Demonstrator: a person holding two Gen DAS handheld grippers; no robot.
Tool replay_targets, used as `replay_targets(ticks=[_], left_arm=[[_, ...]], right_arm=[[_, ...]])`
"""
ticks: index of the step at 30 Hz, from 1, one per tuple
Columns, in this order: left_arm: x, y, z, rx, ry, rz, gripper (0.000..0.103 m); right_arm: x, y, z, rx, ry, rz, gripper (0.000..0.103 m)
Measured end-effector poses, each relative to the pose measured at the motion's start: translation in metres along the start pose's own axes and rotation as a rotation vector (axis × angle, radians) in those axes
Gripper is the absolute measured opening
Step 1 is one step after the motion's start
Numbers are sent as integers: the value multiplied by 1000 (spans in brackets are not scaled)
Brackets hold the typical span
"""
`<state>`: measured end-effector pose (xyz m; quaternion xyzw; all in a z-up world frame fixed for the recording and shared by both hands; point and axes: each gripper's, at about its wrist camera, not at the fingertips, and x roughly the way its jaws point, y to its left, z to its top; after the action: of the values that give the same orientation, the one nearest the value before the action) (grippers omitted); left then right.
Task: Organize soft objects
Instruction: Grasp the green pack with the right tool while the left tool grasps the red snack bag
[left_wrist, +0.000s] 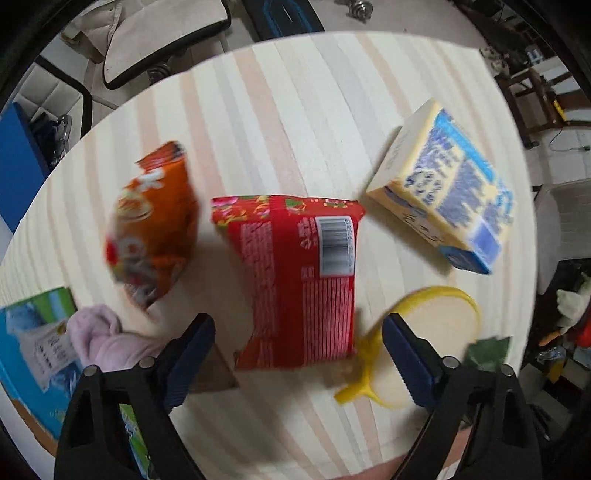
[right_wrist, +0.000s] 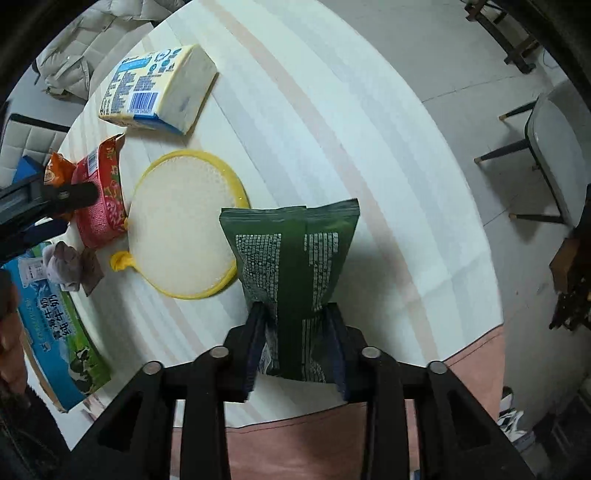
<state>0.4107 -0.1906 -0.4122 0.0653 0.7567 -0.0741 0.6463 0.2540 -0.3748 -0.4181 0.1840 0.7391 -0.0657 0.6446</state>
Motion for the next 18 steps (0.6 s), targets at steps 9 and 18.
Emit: replay_targets(ticks=[9, 18], left_arm=[[13, -12, -9, 29, -12, 65, 46], [-27, 8, -68, -10, -94, 35, 44]], right_arm=[[-4, 8, -2, -2, -2, -34, 80], [7, 24, -12, -9, -32, -94, 34]])
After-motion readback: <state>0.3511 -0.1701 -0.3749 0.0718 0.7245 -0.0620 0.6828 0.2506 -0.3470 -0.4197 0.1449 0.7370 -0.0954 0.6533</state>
